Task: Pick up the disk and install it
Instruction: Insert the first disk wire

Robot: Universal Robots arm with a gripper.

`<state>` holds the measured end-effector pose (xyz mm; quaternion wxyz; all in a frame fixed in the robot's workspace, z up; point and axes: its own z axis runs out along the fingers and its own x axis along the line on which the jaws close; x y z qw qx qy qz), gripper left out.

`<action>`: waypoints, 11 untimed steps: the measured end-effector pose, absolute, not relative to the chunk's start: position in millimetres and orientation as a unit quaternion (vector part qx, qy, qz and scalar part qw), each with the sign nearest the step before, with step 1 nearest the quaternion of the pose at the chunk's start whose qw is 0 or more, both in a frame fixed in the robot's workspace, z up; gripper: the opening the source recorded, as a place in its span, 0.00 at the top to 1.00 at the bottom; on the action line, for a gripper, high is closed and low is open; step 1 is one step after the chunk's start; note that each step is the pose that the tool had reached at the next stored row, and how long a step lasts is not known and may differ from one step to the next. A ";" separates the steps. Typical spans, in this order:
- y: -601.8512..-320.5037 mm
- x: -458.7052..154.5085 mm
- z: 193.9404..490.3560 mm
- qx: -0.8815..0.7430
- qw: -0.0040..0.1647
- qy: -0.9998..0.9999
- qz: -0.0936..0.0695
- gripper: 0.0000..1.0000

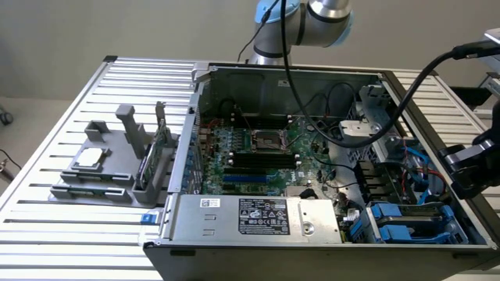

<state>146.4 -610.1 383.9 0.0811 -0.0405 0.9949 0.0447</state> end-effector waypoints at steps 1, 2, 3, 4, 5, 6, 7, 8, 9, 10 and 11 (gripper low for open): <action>-610.1 146.4 383.9 -0.035 0.081 0.995 0.045 0.89; -610.1 146.4 383.9 -0.029 0.082 0.995 0.046 0.89; -610.1 146.4 383.9 -0.023 0.082 0.995 0.046 0.89; -610.1 146.4 383.8 -0.017 0.082 0.995 0.046 0.89; -610.1 146.4 383.9 -0.011 0.083 0.995 0.047 0.89; -610.1 146.4 383.9 -0.005 0.083 0.995 0.047 0.89; -610.1 146.4 383.8 0.001 0.083 0.995 0.048 0.89; -610.1 146.4 383.8 0.006 0.083 0.995 0.048 0.89; -610.1 146.4 383.8 0.013 0.084 0.995 0.048 0.89; -610.1 146.4 383.9 0.019 0.084 0.995 0.048 0.89; -610.1 146.4 383.9 0.025 0.084 0.995 0.049 0.89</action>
